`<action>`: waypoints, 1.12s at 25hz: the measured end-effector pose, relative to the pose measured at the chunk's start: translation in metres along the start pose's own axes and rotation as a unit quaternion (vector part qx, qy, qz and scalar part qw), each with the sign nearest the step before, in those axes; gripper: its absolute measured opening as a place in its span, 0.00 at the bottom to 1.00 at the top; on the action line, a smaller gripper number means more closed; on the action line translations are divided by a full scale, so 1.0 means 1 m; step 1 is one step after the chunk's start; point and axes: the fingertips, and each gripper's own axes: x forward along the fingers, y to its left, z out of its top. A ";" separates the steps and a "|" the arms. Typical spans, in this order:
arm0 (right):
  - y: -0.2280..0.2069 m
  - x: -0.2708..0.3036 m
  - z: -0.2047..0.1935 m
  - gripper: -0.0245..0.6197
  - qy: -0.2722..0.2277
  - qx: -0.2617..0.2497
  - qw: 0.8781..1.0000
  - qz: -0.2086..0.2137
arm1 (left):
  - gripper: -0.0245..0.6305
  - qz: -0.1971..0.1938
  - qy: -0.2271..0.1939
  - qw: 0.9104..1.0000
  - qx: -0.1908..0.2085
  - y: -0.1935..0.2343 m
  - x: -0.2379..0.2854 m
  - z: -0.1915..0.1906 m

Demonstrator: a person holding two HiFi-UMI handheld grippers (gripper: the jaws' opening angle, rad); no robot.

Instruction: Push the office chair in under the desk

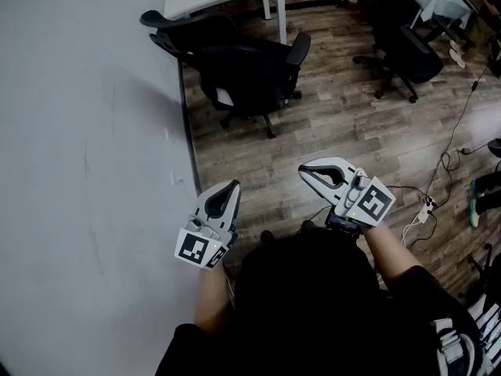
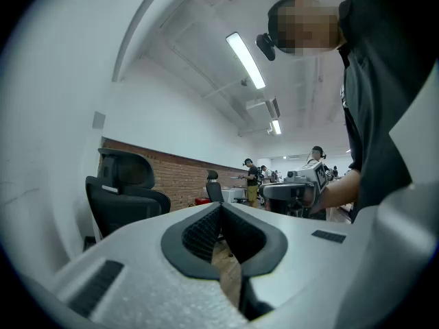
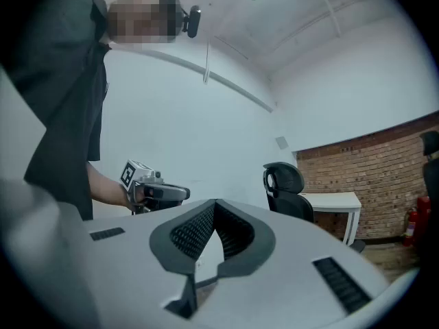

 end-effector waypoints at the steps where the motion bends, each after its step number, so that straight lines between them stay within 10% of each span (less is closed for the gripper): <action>1: 0.002 0.002 0.004 0.05 -0.003 -0.004 1.000 0.001 | 0.06 -0.001 -0.002 1.000 0.000 0.000 -0.002 0.000; 28: 0.066 0.029 0.007 0.05 -0.005 -0.008 1.000 -0.014 | 0.06 -0.007 0.001 1.000 0.003 0.007 -0.080 0.003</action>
